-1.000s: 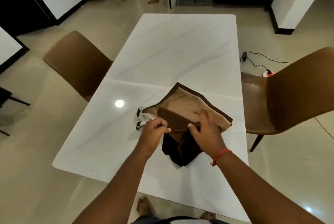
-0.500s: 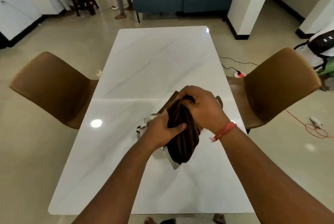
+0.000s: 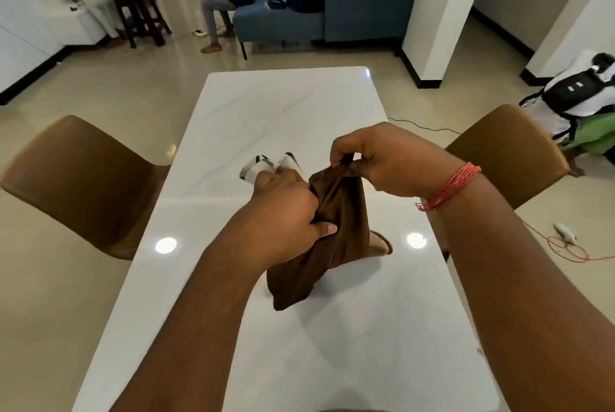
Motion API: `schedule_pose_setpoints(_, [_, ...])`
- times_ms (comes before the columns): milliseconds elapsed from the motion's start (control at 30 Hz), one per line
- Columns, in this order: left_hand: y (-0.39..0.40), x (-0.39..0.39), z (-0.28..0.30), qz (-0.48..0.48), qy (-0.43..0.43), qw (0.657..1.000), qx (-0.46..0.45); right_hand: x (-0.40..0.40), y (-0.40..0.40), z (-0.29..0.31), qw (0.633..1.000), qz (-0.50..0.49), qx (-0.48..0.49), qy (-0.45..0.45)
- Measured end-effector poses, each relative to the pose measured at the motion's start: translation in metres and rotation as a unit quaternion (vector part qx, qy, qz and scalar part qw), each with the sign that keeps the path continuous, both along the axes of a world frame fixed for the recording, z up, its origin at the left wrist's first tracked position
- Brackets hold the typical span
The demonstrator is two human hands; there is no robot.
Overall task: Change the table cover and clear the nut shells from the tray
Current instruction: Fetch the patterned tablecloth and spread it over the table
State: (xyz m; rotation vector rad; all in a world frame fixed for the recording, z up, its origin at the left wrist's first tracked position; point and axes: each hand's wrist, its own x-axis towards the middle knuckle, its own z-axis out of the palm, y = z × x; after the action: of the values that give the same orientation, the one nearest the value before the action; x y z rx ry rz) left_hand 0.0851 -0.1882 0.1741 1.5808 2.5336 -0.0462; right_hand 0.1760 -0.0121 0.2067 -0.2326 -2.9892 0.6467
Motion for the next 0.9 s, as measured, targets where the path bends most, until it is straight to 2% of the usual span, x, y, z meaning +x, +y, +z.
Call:
schedule_pose_setpoints(67, [0.003, 0.002, 0.009, 0.037, -0.081, 0.996, -0.005, 0.001, 0.007, 0.001, 0.999, -0.003, -0.024, -0.024])
schedule_pose_setpoints(133, [0.002, -0.003, 0.012, 0.096, -0.222, 0.969, 0.058, 0.003, 0.012, -0.003, 0.998, -0.006, -0.056, -0.035])
schedule_pose_setpoints(167, [0.002, -0.006, 0.012, 0.122, -0.246, 0.958, 0.089, 0.004, 0.014, -0.005, 0.997, -0.004, -0.064, -0.034])
schedule_pose_setpoints(233, [0.002, -0.012, 0.004, 0.146, -0.235, 0.956, 0.095, 0.004, 0.019, -0.008, 0.998, 0.003, -0.057, -0.023])
schedule_pose_setpoints(333, [0.01, -0.008, -0.021, 0.164, -0.283, 0.944, 0.054, 0.001, 0.023, -0.008, 0.997, 0.024, -0.072, -0.011])
schedule_pose_setpoints(467, [0.021, 0.003, -0.052, 0.207, -0.291, 0.934, 0.026, -0.009, 0.034, 0.005, 0.996, 0.059, -0.056, -0.046])
schedule_pose_setpoints(533, [0.019, 0.008, -0.057, 0.179, -0.286, 0.941, 0.006, -0.023, 0.044, 0.014, 1.0, 0.026, 0.0, -0.002])
schedule_pose_setpoints(600, [0.018, 0.012, -0.054, 0.15, -0.307, 0.94, 0.014, -0.042, 0.042, 0.018, 0.99, -0.051, 0.05, 0.119])
schedule_pose_setpoints(633, [0.019, 0.012, -0.049, 0.14, -0.326, 0.934, 0.03, -0.052, 0.035, 0.017, 0.981, -0.079, 0.047, 0.173])
schedule_pose_setpoints(700, [0.027, 0.009, -0.037, 0.132, -0.367, 0.916, 0.093, -0.069, 0.011, 0.015, 0.975, -0.067, -0.044, 0.206])
schedule_pose_setpoints(733, [0.033, 0.008, -0.031, 0.14, -0.395, 0.895, 0.151, -0.075, -0.001, 0.013, 0.976, -0.031, -0.104, 0.189])
schedule_pose_setpoints(767, [0.038, 0.008, -0.026, 0.161, -0.433, 0.858, 0.224, -0.076, -0.01, 0.011, 0.974, 0.001, -0.139, 0.176])
schedule_pose_setpoints(833, [0.044, 0.006, -0.017, 0.226, -0.513, 0.743, 0.366, -0.068, -0.018, 0.0, 0.968, 0.0, -0.137, 0.209])
schedule_pose_setpoints(900, [0.045, 0.001, -0.01, 0.275, -0.558, 0.638, 0.454, -0.043, -0.026, -0.022, 0.943, -0.062, -0.117, 0.304])
